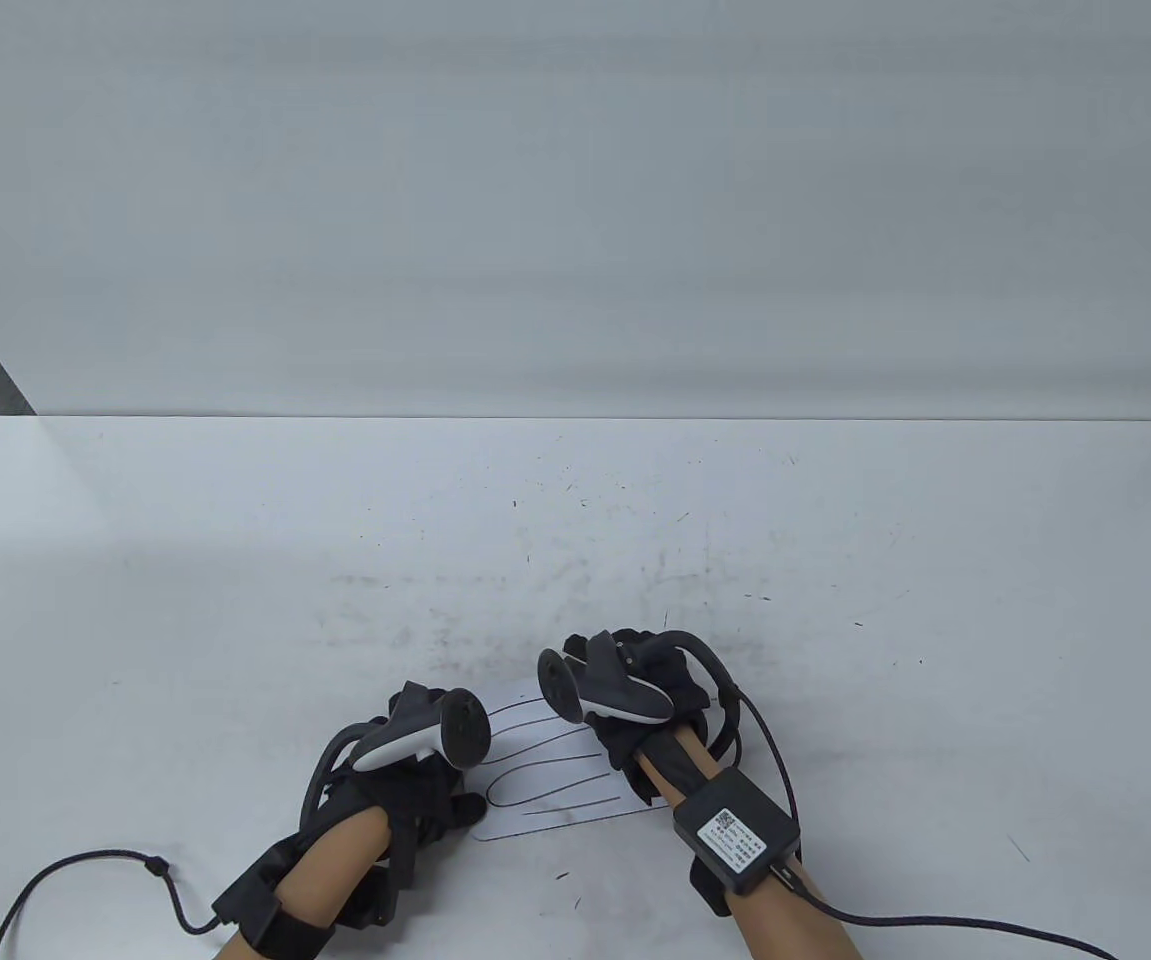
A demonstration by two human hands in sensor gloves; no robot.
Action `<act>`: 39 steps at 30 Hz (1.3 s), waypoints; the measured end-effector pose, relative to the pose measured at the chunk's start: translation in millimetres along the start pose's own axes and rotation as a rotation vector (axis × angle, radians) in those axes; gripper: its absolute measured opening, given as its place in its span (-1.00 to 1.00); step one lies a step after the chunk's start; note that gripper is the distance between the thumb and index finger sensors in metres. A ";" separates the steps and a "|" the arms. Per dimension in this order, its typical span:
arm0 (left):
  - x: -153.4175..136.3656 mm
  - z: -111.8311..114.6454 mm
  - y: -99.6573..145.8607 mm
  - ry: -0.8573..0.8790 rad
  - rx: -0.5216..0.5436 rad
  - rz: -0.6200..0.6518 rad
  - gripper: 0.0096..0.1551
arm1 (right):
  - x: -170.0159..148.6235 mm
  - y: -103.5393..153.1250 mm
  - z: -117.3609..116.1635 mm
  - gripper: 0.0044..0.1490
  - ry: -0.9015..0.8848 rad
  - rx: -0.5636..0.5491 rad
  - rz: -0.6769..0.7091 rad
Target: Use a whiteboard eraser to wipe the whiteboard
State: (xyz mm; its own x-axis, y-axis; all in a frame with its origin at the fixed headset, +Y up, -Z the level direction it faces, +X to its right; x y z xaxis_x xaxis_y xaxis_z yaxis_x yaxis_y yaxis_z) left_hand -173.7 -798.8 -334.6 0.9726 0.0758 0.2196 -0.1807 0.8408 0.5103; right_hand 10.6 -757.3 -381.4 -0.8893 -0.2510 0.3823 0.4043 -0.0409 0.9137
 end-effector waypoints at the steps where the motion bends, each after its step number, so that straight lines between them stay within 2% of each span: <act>1: 0.0 0.0 0.0 0.000 0.001 -0.001 0.14 | 1.3 7.4 0.8 -0.17 0.004 0.002 0.009; 11: -0.3 0.2 -0.2 0.007 0.007 0.002 0.15 | 12.6 88.7 7.7 -0.16 0.029 0.012 0.078; 14: -0.6 0.2 -0.3 0.009 0.006 0.004 0.14 | 12.9 106.3 8.8 -0.16 0.029 0.019 0.086; 18: -0.9 0.4 -0.4 0.013 0.009 0.009 0.14 | 12.8 112.4 9.2 -0.15 0.033 0.021 0.090; 26: -1.5 0.5 -0.9 0.020 0.002 0.019 0.15 | 11.5 90.0 9.5 -0.16 0.028 0.038 0.103; 39: -2.3 1.0 -1.1 0.020 -0.004 0.025 0.14 | 17.6 0.5 7.9 -0.17 0.029 0.002 0.044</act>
State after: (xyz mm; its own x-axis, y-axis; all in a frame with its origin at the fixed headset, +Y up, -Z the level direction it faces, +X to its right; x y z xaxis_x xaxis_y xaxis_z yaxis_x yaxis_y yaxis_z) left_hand -175.9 -800.5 -334.9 0.9706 0.1070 0.2155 -0.2041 0.8407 0.5015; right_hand -6.5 -754.0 -373.1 -0.8642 -0.2802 0.4180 0.4423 -0.0269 0.8965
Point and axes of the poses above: the tracker on the back of each hand, its own x axis roughly to the thumb side, its own y axis roughly from the fingertips to the wrist, z = x × y, the point moved 1 cm from there along -y, roughly from the wrist to the fingertips, and after that the axes turned 13 degrees about -x, right-handed, at the moved point
